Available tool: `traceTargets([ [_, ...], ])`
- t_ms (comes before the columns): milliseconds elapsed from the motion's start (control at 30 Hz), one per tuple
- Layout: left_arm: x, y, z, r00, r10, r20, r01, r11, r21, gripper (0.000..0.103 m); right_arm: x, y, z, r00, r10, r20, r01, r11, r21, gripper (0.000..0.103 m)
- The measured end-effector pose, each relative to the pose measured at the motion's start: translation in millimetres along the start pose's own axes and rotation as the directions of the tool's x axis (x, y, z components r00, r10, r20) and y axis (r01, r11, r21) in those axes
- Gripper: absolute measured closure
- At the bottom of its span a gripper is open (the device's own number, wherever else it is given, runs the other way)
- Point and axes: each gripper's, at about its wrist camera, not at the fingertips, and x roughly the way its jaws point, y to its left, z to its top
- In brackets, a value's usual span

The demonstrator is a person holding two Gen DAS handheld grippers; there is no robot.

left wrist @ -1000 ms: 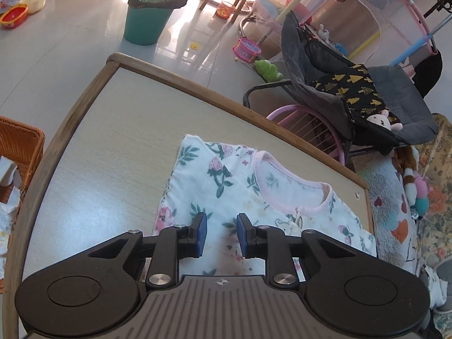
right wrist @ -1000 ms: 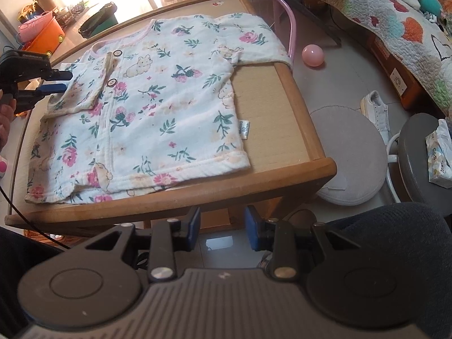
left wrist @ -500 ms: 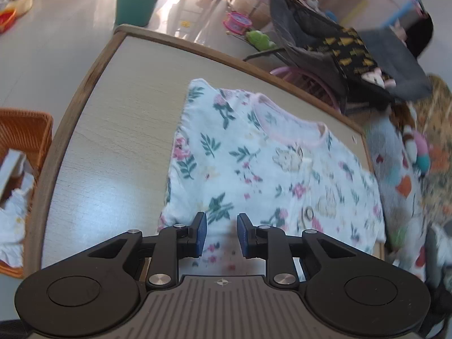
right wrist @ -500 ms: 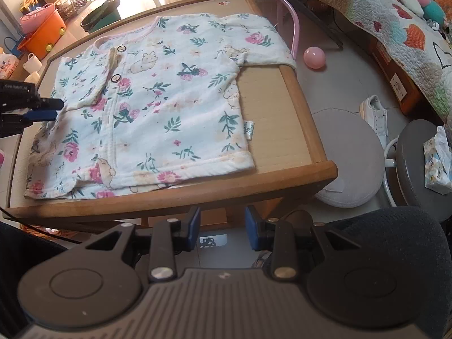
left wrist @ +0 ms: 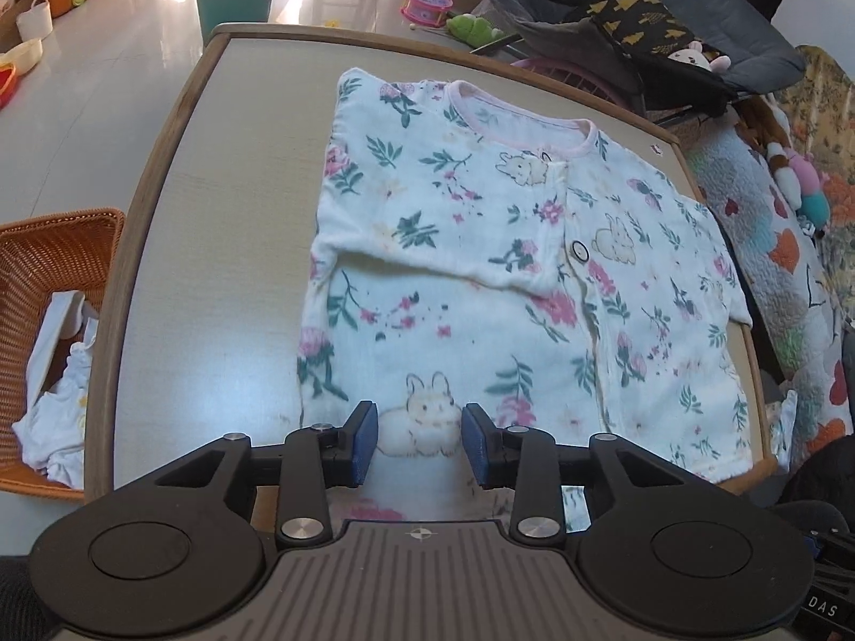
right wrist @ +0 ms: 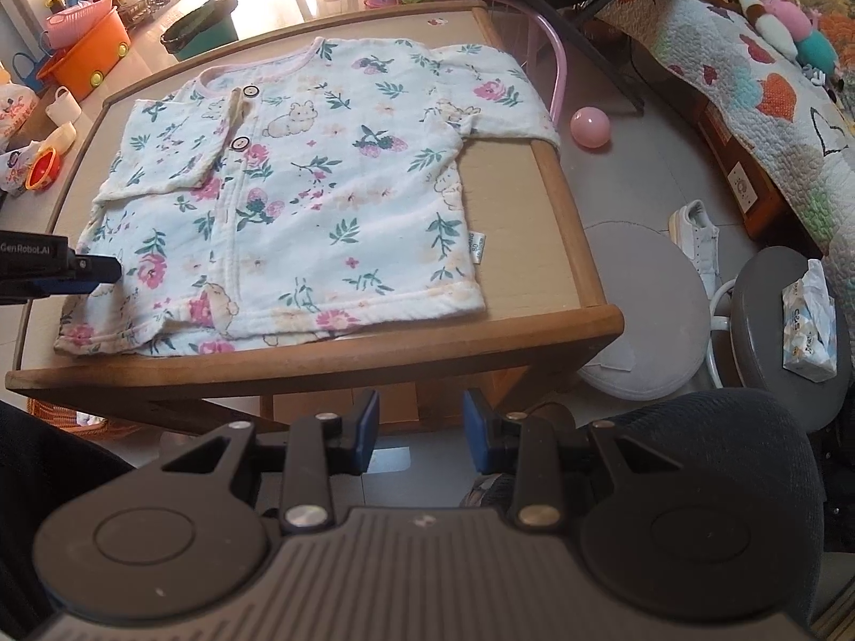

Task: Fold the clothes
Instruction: 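Move the right gripper to the other sleeve of the floral shirt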

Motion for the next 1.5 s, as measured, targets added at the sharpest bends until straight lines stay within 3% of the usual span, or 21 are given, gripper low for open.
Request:
traceTargets([
  [267, 0.0, 7.2, 0.1, 0.998, -0.057, -0.006, 0.057, 0.998, -0.034, 0.058, 1.8, -22.4, 8.8, 0.999, -0.040, 0.001, 0.040, 0.999, 0.034, 0.069],
  [700, 0.3, -0.4, -6.9, 0.999, -0.049, 0.016, 0.048, 0.998, 0.047, 0.058, -0.1, -67.7, 33.8, 0.996, -0.063, 0.056, 0.054, 0.988, 0.148, 0.069],
  [1067, 0.2, 12.4, -4.8, 0.994, -0.103, 0.017, 0.104, 0.994, -0.017, 0.058, 17.8, -94.8, 98.9, 0.995, -0.041, 0.093, 0.030, 0.992, 0.120, 0.069],
  [1267, 2.0, 2.2, -1.6, 0.998, -0.062, -0.010, 0.062, 0.998, 0.031, 0.058, 51.9, -107.6, 139.9, 0.996, 0.016, 0.093, -0.027, 0.992, 0.120, 0.069],
  [1500, 2.8, -5.9, -0.3, 1.000, -0.022, -0.022, 0.024, 0.997, 0.074, 0.057, 83.6, -108.8, 163.3, 0.995, 0.074, 0.065, -0.083, 0.986, 0.144, 0.073],
])
